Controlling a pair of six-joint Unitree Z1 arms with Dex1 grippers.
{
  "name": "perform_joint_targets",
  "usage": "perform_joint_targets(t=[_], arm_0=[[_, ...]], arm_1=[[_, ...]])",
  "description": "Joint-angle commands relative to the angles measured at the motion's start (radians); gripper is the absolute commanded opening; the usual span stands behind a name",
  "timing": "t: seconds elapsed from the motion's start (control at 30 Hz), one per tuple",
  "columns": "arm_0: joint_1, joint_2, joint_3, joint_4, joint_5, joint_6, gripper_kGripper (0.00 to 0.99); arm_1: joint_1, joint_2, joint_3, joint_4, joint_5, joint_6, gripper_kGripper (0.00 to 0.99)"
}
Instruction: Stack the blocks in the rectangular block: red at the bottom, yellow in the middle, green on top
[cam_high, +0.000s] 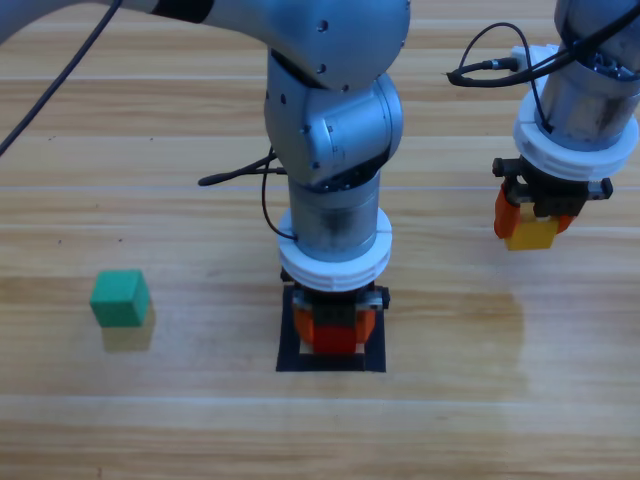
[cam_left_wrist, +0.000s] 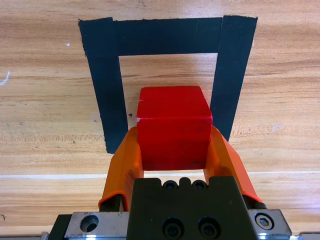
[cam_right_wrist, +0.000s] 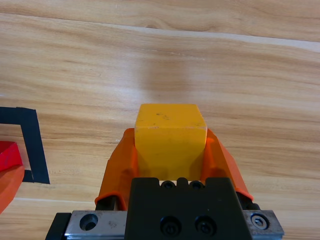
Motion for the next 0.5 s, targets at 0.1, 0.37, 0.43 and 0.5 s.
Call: perform_joint_targets(t=[0.1, 0.37, 0.43, 0.5], arm_0=[[-0.02, 0.02, 0.029, -0.012, 0.023, -0.003, 0.99], [-0.021, -0.039, 0.022, -0.01, 0.029, -0.018, 0.99], [-0.021, -0.088, 0.019, -0.007, 0.038, -0.023, 0.99], [-0.021, -0.157, -0.008, 0.016, 0.058, -0.015, 0.99]], arm_1=[[0.024, -0.001, 0.022, -0.036, 0.006, -0.011, 0.0], [0.025, -0.013, 0.027, -0.037, 0.005, -0.008, 0.0], [0.034, -0.022, 0.027, -0.037, -0.001, 0.002, 0.0], [0.045, -0.033, 0.027, -0.037, -0.01, 0.015, 0.0]])
